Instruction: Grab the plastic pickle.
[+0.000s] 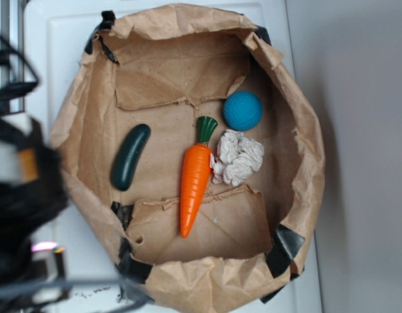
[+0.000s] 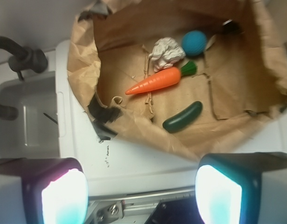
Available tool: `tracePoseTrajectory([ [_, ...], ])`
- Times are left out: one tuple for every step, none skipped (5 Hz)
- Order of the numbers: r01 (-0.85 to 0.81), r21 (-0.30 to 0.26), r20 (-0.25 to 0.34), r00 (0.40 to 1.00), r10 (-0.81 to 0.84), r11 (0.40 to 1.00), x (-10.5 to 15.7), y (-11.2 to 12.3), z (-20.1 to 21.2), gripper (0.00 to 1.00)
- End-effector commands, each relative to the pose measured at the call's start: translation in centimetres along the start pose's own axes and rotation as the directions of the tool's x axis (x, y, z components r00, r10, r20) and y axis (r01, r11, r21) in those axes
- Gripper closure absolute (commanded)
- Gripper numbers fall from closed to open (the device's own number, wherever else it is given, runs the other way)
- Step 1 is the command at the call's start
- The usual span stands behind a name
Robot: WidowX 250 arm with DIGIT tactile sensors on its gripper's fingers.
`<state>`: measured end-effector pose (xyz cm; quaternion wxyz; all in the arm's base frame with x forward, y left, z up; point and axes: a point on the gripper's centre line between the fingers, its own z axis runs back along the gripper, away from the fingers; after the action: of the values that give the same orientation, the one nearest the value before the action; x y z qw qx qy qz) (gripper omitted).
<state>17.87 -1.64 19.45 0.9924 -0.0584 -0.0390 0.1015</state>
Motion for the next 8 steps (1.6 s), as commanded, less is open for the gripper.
tracePoseTrajectory([
  [-0.072,0.018,-0.024,0.997,0.073,0.997,3.8,2.8,-1.3,0.0],
  [-0.072,0.018,-0.024,0.997,0.073,0.997,3.8,2.8,-1.3,0.0],
  [-0.072,0.018,-0.024,0.997,0.073,0.997,3.8,2.8,-1.3,0.0],
  [-0.072,0.018,-0.024,0.997,0.073,0.997,3.8,2.8,-1.3,0.0],
  [-0.083,-0.021,-0.014,0.997,0.082,0.996,3.4,3.7,-2.1,0.0],
  [-0.152,-0.016,0.026,0.988,0.153,0.988,4.3,4.2,-3.8,0.0],
  [-0.197,0.028,0.035,0.98,0.196,0.98,4.4,4.5,-5.2,0.0],
  [-0.201,0.059,0.047,0.979,0.198,0.978,4.4,4.5,-6.9,0.0],
])
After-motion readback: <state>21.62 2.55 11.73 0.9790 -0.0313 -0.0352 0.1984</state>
